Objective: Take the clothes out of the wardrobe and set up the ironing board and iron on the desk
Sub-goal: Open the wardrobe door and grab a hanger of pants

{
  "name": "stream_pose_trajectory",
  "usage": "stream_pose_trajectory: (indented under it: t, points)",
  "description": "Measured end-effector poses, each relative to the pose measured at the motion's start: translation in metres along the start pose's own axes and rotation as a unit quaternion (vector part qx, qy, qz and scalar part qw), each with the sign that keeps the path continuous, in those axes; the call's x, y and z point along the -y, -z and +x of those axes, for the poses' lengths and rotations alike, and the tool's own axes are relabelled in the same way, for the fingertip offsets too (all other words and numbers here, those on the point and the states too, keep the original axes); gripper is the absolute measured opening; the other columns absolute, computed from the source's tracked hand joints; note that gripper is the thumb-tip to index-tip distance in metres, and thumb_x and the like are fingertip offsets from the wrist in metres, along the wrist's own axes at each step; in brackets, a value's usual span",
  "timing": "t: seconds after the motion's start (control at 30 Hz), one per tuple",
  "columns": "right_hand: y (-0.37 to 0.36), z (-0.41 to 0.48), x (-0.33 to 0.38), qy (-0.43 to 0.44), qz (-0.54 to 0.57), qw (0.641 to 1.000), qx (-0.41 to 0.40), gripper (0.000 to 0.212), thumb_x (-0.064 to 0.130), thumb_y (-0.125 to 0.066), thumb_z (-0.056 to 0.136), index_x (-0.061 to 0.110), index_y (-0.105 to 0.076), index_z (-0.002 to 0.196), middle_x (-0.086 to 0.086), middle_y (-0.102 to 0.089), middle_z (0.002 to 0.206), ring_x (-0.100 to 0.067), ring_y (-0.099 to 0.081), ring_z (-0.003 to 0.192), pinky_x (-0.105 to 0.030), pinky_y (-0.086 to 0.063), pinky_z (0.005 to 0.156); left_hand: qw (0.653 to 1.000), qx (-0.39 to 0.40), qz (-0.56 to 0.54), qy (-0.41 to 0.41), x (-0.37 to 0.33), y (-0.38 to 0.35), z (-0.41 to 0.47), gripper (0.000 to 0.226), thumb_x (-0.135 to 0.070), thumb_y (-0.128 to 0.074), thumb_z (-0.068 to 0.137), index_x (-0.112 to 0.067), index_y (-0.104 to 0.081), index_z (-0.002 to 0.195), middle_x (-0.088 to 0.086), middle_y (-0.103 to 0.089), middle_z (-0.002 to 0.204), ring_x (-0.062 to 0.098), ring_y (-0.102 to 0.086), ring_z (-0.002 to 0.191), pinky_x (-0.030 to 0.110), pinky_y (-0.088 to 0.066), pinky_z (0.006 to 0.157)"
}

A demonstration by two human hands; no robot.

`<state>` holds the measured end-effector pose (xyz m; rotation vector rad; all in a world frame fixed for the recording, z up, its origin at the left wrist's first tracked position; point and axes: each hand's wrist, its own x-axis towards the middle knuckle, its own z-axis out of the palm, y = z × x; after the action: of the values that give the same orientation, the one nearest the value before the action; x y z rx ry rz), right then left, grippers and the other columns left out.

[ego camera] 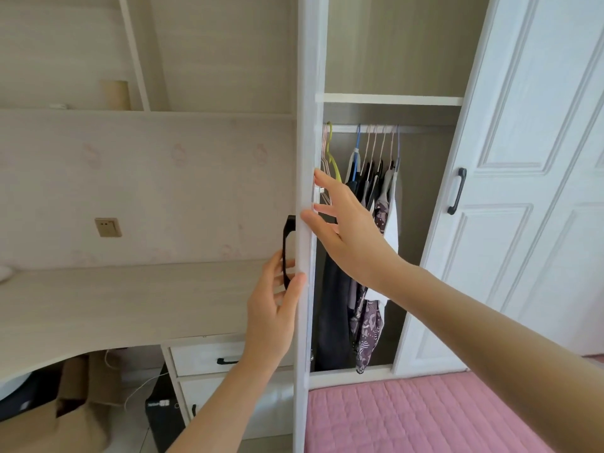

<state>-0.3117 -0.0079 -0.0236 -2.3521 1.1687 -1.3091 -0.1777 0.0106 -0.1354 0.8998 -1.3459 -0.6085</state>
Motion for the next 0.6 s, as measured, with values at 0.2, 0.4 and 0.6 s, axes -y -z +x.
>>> stream_pose_trajectory:
  t: [0.2,0.4,0.6]
  points:
    - [0.014,-0.002,-0.009,0.011,-0.033,0.999,0.037,0.061,0.046,-0.041,0.097,0.024,-0.019,0.15,0.005,-0.028,0.155,-0.013,-0.037,0.136,-0.038,-0.036,0.11,0.998,-0.067,0.02,-0.009,-0.003,-0.008,-0.009,0.05,-0.048,-0.059,0.086,-0.028,-0.054,0.132,-0.027,-0.064,0.113,-0.002,-0.063,0.103,0.009,-0.048,0.083]
    - [0.037,-0.018,-0.045,-0.005,-0.138,0.988,0.074,0.057,0.044,-0.039,0.099,0.02,-0.025,0.149,0.001,-0.034,0.152,-0.018,-0.041,0.132,-0.024,-0.025,0.102,0.971,-0.172,0.143,-0.08,-0.013,-0.024,-0.018,0.033,-0.03,-0.065,0.088,-0.032,-0.055,0.12,-0.023,-0.059,0.112,0.004,-0.058,0.106,0.028,-0.054,0.087]
    - [0.056,-0.037,-0.072,-0.043,-0.162,0.98,0.103,0.054,0.042,-0.041,0.099,0.022,-0.027,0.147,0.0,-0.035,0.151,-0.015,-0.056,0.108,-0.027,-0.035,0.096,0.907,-0.192,0.305,-0.216,-0.022,-0.043,-0.024,0.036,-0.014,-0.068,0.087,-0.014,-0.058,0.121,-0.003,-0.059,0.116,0.013,-0.051,0.111,0.02,-0.042,0.098]
